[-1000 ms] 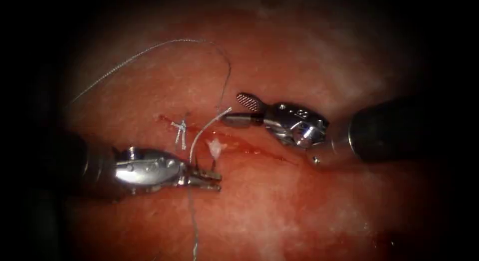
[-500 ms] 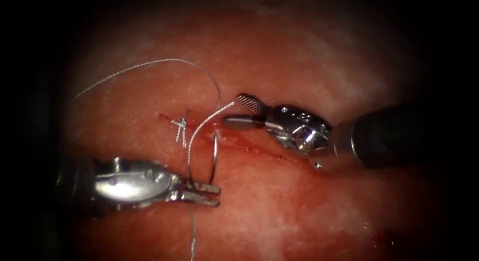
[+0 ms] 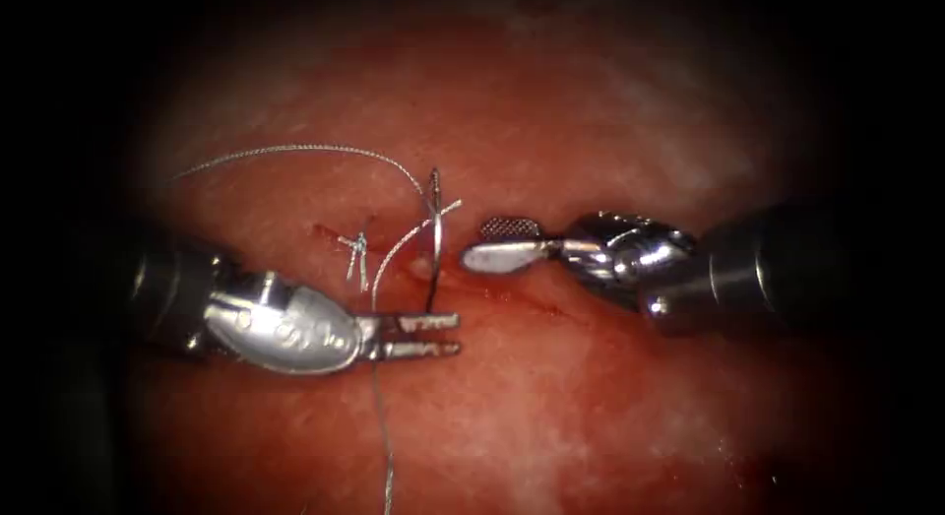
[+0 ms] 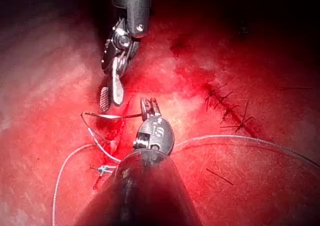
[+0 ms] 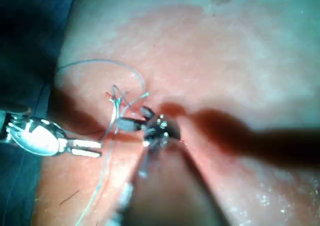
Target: Wound Closure
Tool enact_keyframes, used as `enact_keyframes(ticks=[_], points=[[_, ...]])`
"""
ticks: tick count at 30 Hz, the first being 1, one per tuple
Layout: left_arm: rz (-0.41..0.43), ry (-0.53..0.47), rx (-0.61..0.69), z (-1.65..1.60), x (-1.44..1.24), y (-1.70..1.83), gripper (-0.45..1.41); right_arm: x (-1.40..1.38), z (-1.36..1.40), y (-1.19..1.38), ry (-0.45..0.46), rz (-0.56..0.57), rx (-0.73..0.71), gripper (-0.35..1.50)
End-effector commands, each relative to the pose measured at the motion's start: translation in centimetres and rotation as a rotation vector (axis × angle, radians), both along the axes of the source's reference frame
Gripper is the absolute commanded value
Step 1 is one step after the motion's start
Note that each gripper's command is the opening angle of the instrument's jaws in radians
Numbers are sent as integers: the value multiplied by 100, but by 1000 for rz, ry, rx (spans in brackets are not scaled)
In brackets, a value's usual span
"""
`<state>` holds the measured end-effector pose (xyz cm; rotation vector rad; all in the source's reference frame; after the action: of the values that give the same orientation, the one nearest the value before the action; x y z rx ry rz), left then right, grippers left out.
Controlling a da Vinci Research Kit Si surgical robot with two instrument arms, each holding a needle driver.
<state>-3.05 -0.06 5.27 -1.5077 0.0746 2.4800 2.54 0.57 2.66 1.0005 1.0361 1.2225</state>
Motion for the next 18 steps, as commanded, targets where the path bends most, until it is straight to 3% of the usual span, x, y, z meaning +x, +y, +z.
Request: enact_keyframes(ticks=[1, 18], points=[[9, -4, -4, 8, -8, -15, -45, 17, 2, -13, 10, -3, 25, 98], [11, -3, -12, 8, -12, -19, -45, 20, 20, -12, -21, 23, 31, 96]])
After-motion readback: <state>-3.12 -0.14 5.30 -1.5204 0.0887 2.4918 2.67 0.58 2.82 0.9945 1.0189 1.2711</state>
